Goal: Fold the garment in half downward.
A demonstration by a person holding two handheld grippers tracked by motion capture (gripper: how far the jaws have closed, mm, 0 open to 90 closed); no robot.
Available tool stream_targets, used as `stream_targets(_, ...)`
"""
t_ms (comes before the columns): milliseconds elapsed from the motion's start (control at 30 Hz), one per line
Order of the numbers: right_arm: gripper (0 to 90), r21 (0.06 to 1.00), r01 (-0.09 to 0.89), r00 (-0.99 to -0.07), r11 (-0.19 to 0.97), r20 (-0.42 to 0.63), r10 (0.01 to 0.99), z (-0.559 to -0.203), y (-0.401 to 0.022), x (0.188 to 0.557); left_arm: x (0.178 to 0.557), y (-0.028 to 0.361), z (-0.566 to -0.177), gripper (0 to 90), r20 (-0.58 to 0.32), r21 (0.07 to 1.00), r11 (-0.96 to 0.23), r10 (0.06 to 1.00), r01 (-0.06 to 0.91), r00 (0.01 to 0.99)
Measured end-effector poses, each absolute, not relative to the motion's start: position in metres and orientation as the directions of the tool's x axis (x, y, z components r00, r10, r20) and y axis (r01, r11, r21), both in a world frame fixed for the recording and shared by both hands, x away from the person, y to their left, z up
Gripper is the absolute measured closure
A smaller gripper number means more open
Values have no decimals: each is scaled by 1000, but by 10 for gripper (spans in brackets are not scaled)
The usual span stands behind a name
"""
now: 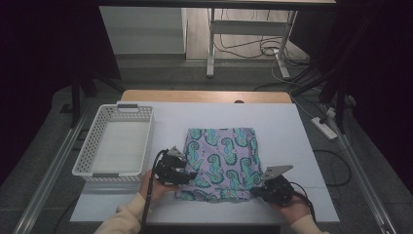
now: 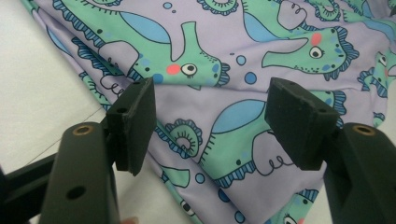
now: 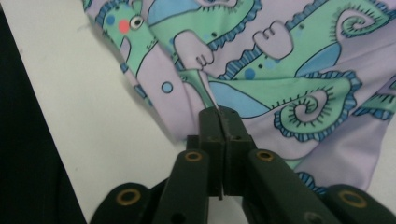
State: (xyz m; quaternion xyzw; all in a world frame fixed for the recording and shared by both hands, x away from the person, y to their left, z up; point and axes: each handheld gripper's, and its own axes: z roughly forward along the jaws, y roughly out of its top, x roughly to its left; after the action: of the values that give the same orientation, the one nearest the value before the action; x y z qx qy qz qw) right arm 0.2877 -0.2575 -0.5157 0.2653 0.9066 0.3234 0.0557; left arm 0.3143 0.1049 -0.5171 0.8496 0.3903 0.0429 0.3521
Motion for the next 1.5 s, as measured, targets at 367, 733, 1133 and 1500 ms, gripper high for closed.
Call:
stream_targets(367, 488, 728, 401, -851, 556, 71, 520, -505, -235, 295, 320, 105, -518, 335, -206, 648, -420, 707, 636, 677)
stream_targets(733, 447, 745, 376, -857, 551, 53, 513, -506, -220, 302, 323, 107, -517, 331, -201, 656, -410, 714, 634, 670)
stream_targets(1133, 437, 749, 359, -868, 557, 49, 494, -506, -209, 305, 328, 109, -514, 326, -201, 669, -392, 722, 631, 662)
stream_targets(1500, 407, 762, 341, -877, 551, 47, 478, -502, -197, 303, 336, 111, -509, 317, -204, 679, -382, 722, 627, 661)
